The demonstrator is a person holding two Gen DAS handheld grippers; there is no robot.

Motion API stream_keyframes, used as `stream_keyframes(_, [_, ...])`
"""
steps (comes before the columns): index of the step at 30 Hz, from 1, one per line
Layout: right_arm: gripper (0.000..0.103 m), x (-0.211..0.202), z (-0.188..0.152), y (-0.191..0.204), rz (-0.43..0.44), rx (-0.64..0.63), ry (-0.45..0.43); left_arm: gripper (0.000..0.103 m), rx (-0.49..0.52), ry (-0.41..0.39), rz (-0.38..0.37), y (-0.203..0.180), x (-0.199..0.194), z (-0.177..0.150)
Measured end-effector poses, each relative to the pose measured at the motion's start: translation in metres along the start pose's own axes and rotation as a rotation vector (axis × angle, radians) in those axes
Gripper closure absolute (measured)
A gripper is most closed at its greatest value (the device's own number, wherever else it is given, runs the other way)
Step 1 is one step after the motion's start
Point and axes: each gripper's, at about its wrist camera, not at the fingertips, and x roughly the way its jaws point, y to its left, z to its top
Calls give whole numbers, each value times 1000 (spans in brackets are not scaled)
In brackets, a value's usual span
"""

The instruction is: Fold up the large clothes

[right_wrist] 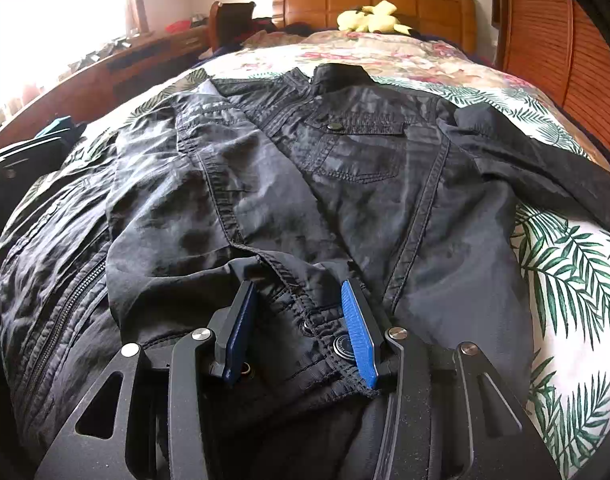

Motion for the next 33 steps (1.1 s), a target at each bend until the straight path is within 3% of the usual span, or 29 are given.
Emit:
stream_keyframes(11, [59, -3, 1, -2, 1, 14, -12, 66, -6, -18, -48, 6, 17, -18])
stream_keyframes(18, [58, -35, 17, -27, -15, 77, -61, 66, -11, -37, -55, 8, 14, -21])
stream_keyframes(23, [30, -64, 37, -83, -100, 158, -152, 66, -9, -38, -49, 7, 14, -21])
stream_keyframes(33, [28, -59, 49, -218, -319, 409, -111, 66, 3, -33, -38, 4, 16, -21])
